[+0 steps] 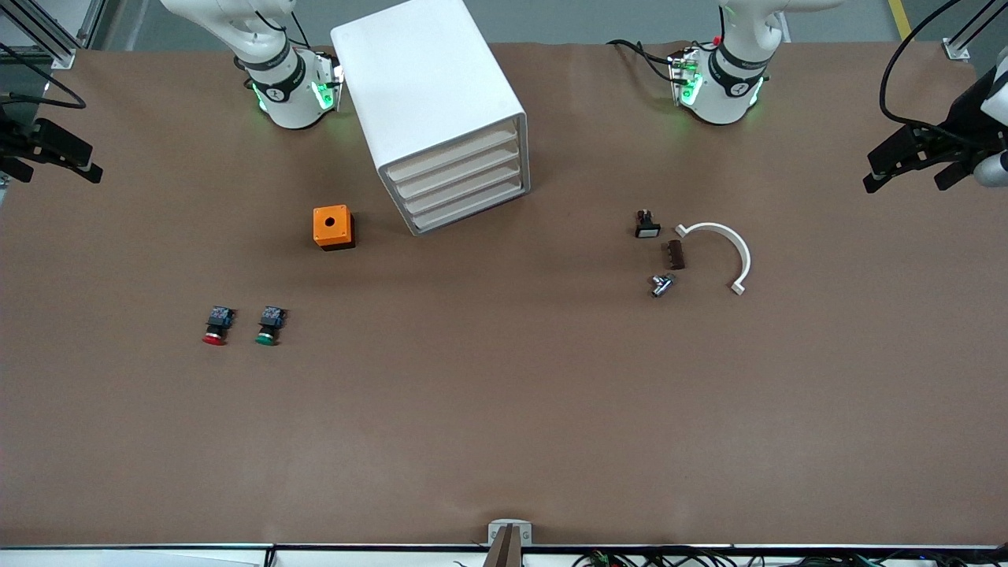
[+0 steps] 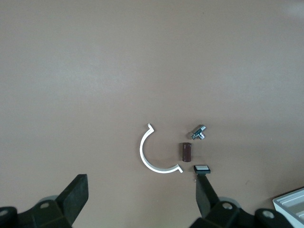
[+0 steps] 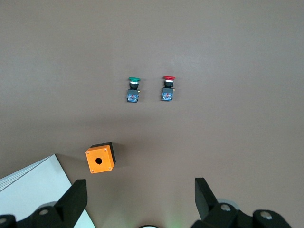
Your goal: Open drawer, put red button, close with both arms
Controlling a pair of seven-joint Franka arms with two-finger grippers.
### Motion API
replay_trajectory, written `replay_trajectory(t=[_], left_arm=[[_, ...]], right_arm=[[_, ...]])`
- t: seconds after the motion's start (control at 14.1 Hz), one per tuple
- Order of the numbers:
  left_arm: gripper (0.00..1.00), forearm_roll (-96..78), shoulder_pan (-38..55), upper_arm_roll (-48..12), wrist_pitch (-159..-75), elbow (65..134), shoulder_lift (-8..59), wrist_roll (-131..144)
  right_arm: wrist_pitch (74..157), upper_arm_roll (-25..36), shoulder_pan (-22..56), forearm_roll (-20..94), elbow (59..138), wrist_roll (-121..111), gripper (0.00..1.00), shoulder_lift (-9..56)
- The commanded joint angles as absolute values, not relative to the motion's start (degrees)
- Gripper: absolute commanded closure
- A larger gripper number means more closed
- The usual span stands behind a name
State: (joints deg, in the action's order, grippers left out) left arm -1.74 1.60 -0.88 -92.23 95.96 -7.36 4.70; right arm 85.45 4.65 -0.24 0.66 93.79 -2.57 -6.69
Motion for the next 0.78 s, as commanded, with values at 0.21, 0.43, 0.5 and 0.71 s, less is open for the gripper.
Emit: replay_trajectory(t=[0.21,0.43,0.5,0.71], left_arm=[[0.0,-1.0,1.7,-0.7,-91.4,94.1,-6.1,4.7],[0.0,-1.1,1.3,-0.4,-91.4,94.4,-5.1,4.7],[0.0,-1.1,1.3,-0.3,-91.4,94.6,-4.3,4.9],[0.0,-1.0,1.3,-0.3,-91.4,94.6,0.8,5.1]], right_arm=[[85.6,4.5,-0.4,0.2,94.3,-3.0,0.0,-7.6],[86.0,4.7,-0.5,1.1,92.5,-3.0,0.0,-7.2],[85.8,4.7,-0.5,1.0,91.6,-3.2,0.0,-6.8],[85.9,4.7,-0.7,0.7,90.0,-3.1,0.0,-5.3]])
